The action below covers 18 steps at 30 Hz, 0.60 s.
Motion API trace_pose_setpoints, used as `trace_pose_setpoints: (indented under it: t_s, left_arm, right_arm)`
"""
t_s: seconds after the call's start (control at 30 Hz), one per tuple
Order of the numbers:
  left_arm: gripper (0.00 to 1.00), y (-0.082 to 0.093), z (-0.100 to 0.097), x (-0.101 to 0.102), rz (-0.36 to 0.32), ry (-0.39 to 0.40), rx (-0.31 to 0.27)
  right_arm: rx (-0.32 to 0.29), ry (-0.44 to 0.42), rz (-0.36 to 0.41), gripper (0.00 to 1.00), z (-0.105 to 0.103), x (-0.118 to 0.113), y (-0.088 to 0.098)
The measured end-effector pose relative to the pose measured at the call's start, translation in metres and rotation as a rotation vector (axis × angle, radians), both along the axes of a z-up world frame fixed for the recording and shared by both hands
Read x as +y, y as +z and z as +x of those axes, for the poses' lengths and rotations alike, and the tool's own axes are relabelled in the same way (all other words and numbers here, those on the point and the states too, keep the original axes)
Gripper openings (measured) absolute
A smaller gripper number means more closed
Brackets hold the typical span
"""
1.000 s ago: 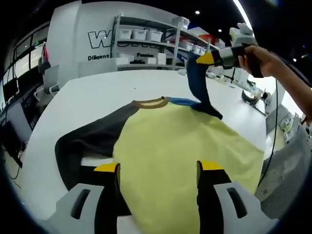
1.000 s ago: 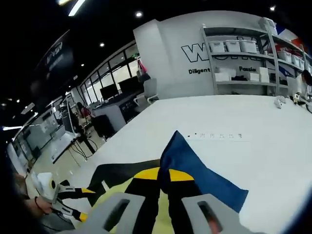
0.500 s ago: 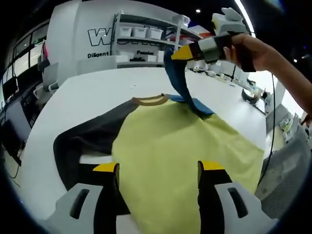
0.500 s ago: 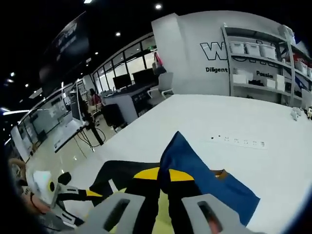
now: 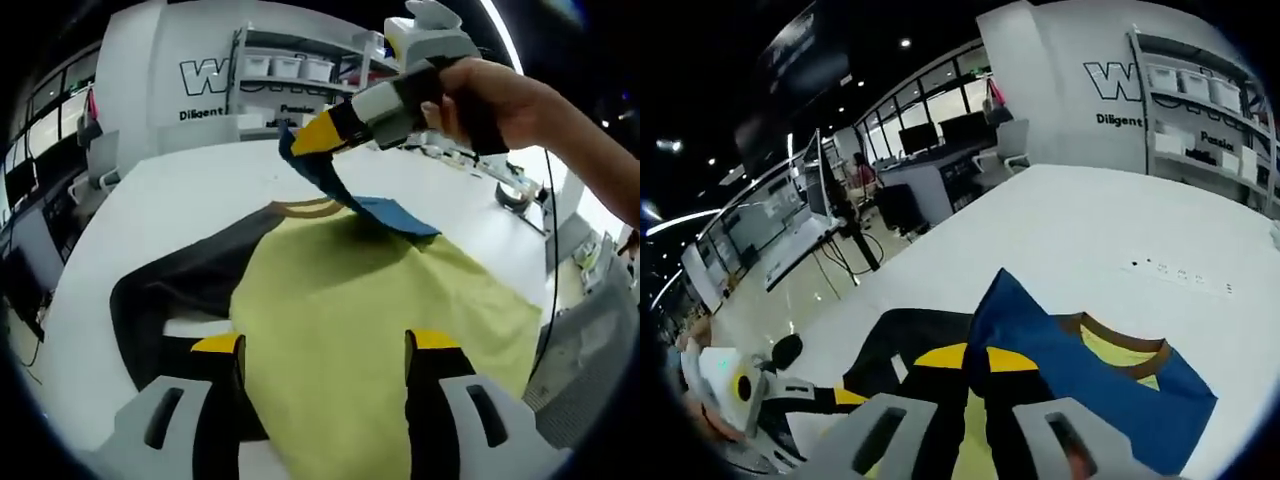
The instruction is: Fold the garment on the visible template until the final outline fits inside the template.
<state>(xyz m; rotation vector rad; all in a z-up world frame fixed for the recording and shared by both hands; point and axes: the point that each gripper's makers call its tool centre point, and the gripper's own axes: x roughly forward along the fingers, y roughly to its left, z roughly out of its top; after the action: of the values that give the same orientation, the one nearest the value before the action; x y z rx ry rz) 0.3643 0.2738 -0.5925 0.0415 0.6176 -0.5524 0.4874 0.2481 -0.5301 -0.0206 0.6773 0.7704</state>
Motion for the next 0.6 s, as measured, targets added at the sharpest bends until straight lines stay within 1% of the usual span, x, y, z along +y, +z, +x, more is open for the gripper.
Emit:
trace_pose_setpoints:
  t_s: [0.1,0.17,0.2,0.4,0.47,0.5,0.6]
  left_arm:
    - [0.59,0.0,0.0,0.001,-0.001,0.004,0.001]
    - [0.59,-0.001,-0.001,0.001,-0.016,0.01,0.013]
    - [0.59,-0.001,-0.001,0.002,-0.014,0.011,0.013]
    - [0.59,-0.002,0.0,0.004,-0.006,0.013,0.012]
    - [0.59,-0.002,0.0,0.005,-0.007,0.019,0.015]
    - [0.59,-0.001,0.001,0.005,-0.011,0.022,0.014]
    - [0.58,0.0,0.001,0.007,-0.018,0.033,0.012]
  right_arm:
    - [0.025,0.005,-0.004,0.0,0.0,0.008,-0.012]
    - [0.025,0.016,-0.008,0.0,0.0,0.014,-0.017]
    - [0.031,0.026,-0.024,0.0,0.0,0.016,-0.023]
    - [0.057,0.056,-0.049,0.0,-0.003,0.025,-0.046]
    - [0.067,0.061,-0.042,0.0,-0.004,0.028,-0.051]
    - [0.086,0.063,-0.041,0.0,-0.005,0.03,-0.056]
    - [0.097,0.054,-0.045,0.0,-0.006,0.032,-0.063]
